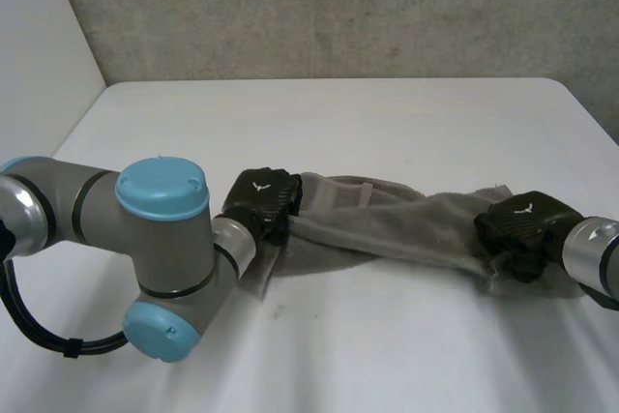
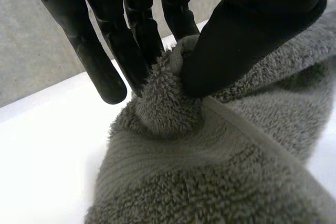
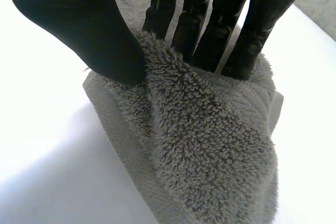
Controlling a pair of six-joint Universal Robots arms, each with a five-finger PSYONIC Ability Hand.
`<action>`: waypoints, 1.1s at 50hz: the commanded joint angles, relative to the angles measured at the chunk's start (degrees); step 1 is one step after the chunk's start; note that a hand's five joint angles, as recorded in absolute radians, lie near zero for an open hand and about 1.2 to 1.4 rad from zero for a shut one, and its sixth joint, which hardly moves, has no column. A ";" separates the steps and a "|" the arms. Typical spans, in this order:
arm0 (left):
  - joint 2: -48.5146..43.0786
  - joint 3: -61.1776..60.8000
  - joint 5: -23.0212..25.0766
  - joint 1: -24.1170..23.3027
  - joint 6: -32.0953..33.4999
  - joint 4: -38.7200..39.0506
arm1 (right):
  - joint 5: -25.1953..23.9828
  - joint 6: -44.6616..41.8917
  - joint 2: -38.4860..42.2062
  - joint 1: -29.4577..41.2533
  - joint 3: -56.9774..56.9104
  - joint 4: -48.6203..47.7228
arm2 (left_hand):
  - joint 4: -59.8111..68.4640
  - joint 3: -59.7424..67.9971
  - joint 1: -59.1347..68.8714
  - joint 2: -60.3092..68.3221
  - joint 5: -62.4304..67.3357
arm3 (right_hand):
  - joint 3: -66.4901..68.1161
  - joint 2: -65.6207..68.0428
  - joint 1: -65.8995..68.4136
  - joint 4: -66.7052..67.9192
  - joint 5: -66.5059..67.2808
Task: Fold the towel.
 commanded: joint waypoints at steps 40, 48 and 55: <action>16.65 -22.27 8.56 18.50 9.36 15.52 | -9.23 8.91 4.30 2.05 -5.19 -20.95 | 12.41 12.47 14.30 12.36 13.29 | 12.32 12.90 25.86 11.82 14.06; 16.56 -24.76 8.65 17.10 15.61 11.29 | -9.50 -4.57 8.00 -1.39 -3.07 -9.30 | 12.41 12.47 14.30 12.36 13.29 | 12.32 12.90 25.86 11.82 14.06; 19.64 -24.06 8.39 16.39 15.44 11.20 | -9.32 7.27 7.74 -2.70 -2.89 -11.94 | 12.41 12.47 14.30 12.36 13.29 | 6.72 7.30 20.26 6.22 8.46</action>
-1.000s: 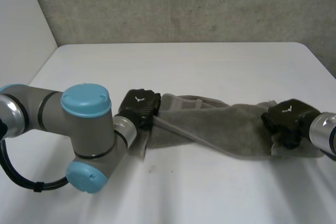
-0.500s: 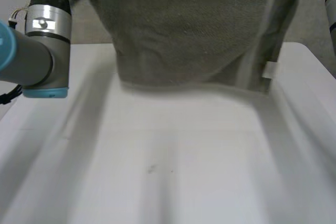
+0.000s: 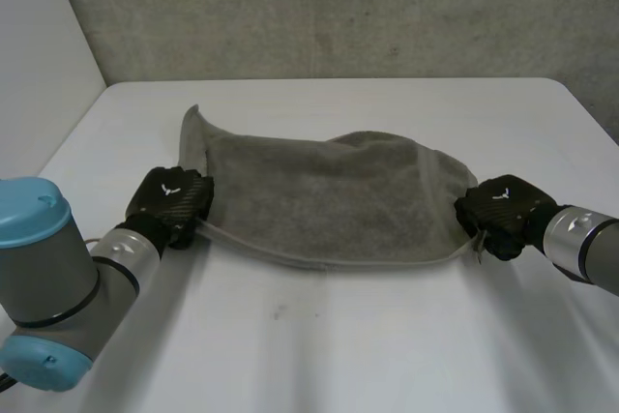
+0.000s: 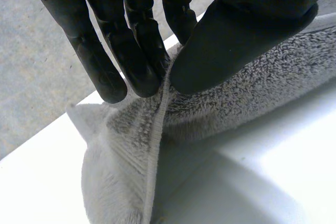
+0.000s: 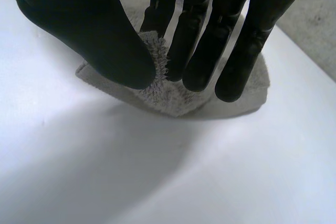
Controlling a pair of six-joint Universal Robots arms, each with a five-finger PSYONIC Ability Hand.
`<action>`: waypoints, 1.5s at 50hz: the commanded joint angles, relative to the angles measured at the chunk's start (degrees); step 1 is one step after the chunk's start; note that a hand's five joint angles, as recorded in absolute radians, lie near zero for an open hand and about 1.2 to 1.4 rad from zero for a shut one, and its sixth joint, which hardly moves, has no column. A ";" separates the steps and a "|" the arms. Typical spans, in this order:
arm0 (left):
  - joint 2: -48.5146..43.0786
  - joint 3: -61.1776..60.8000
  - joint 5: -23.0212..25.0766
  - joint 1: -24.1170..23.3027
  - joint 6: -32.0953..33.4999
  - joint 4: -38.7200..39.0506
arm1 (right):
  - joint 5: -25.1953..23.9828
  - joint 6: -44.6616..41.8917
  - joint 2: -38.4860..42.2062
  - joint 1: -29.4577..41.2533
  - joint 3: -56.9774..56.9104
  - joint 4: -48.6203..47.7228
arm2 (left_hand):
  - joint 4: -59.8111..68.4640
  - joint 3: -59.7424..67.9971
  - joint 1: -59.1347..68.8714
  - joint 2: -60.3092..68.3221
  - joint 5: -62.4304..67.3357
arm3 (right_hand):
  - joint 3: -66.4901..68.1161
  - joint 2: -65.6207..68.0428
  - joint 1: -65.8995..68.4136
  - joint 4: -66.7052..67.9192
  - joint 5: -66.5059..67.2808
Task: Fold the towel.
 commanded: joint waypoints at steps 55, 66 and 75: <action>2.21 6.01 -0.52 0.15 -4.27 -2.34 | 15.07 17.42 -2.33 5.29 11.65 -21.59 | 10.28 10.33 11.80 10.23 10.54 | 11.99 12.89 24.74 11.55 13.43; -5.97 6.27 -0.52 0.94 -4.01 -2.34 | 14.89 17.51 -2.94 5.20 11.91 -21.59 | -0.29 -0.24 1.23 -0.34 -0.03 | 11.99 12.89 24.74 11.55 13.43; -8.26 7.15 -0.52 1.38 -3.92 -1.63 | 14.89 17.51 -7.43 4.41 11.21 -21.50 | -16.75 -16.70 -15.23 -16.80 -16.49 | 11.99 12.89 24.74 11.55 13.43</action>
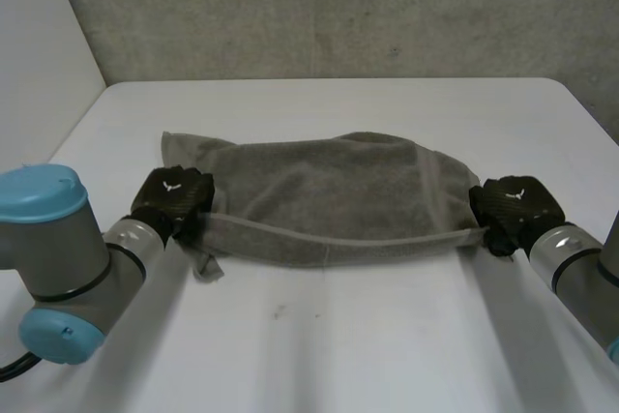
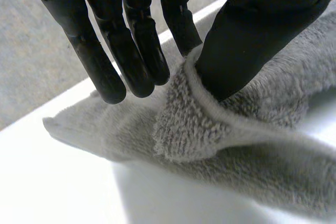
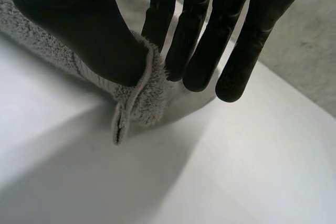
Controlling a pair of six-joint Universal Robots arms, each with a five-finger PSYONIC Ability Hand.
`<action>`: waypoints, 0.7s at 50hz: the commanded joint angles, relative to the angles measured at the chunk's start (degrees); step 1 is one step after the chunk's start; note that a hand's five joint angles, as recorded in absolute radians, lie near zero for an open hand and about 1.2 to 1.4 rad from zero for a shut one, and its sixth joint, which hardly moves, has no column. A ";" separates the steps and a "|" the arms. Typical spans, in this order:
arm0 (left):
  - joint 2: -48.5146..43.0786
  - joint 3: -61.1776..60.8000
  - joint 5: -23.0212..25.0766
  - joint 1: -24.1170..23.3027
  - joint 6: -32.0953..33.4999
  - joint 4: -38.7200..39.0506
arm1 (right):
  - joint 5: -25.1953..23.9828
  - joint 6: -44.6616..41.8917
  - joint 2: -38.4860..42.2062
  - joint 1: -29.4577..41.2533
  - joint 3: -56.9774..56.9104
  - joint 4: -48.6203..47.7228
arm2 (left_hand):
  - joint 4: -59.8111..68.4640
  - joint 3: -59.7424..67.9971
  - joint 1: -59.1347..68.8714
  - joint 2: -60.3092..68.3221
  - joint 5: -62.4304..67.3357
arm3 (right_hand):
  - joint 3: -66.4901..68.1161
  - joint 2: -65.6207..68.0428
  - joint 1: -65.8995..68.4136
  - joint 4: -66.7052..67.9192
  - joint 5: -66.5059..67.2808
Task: Fold the towel.
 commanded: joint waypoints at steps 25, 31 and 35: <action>30.02 3.55 0.49 0.06 5.41 -12.73 | -4.47 -7.23 -15.97 -2.29 -22.79 26.78 | 23.91 23.90 23.65 23.93 23.82 | 12.25 12.81 24.40 11.80 14.48; 37.26 9.72 0.84 0.15 5.50 -17.04 | -6.14 -8.81 -19.74 -2.90 -36.91 37.74 | 23.91 23.90 23.65 23.93 23.82 | 12.25 12.81 24.40 11.80 14.48; 39.28 14.38 3.39 0.50 5.50 -22.05 | -6.23 -9.59 -20.36 -3.17 -44.04 43.37 | 23.91 23.90 23.65 23.93 23.82 | 12.25 12.81 24.40 11.80 14.48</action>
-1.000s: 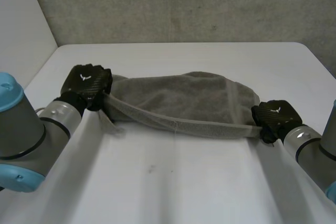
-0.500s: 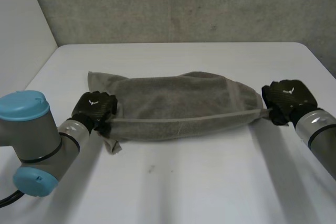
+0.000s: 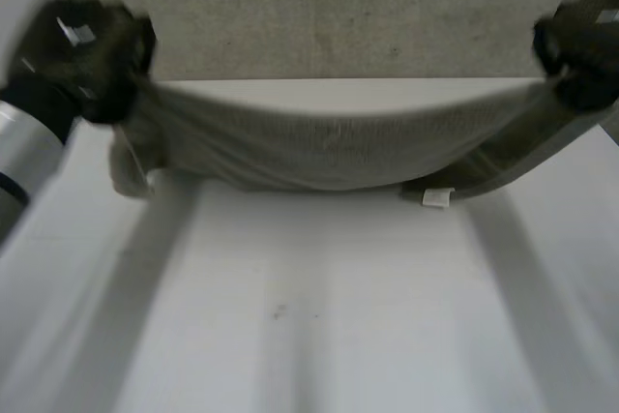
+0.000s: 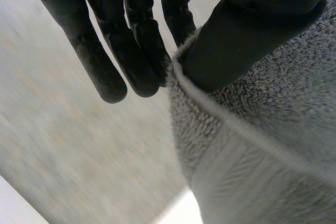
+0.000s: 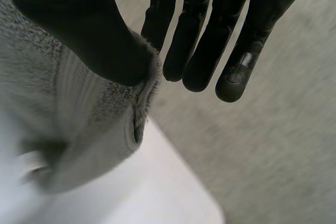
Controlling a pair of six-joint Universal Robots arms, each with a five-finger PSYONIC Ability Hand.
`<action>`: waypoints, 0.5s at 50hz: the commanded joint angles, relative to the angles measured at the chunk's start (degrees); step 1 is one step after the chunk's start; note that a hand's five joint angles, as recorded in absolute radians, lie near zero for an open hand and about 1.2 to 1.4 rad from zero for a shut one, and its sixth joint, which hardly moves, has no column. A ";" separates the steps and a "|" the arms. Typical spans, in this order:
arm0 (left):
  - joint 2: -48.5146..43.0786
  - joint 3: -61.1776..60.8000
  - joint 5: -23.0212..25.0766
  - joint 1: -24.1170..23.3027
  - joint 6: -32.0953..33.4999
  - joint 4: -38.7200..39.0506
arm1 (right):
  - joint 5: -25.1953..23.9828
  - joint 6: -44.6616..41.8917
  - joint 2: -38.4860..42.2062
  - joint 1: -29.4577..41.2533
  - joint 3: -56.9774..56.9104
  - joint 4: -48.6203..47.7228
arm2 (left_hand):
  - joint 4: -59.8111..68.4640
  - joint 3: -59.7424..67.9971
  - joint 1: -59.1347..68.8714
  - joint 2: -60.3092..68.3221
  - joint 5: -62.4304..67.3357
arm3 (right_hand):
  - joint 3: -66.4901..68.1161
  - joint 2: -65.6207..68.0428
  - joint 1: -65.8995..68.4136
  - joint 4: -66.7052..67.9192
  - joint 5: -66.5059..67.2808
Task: Fold the towel.
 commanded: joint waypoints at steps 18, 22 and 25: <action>-28.19 15.91 9.95 7.94 4.27 -19.46 | 4.71 -10.98 24.56 5.56 -17.20 16.03 | 10.29 10.35 13.44 10.26 11.55 | 11.92 12.56 24.40 11.55 14.37; -33.14 20.14 9.68 7.85 8.41 -19.72 | 9.63 -10.81 32.22 7.41 -26.06 13.14 | 10.29 10.35 13.44 10.26 11.55 | 11.92 12.56 24.40 11.55 14.37; -35.60 25.15 10.30 7.77 10.35 -18.93 | 11.05 -10.37 33.91 7.76 -30.05 10.05 | 10.29 10.35 13.44 10.26 11.55 | 11.92 12.56 24.40 11.55 14.37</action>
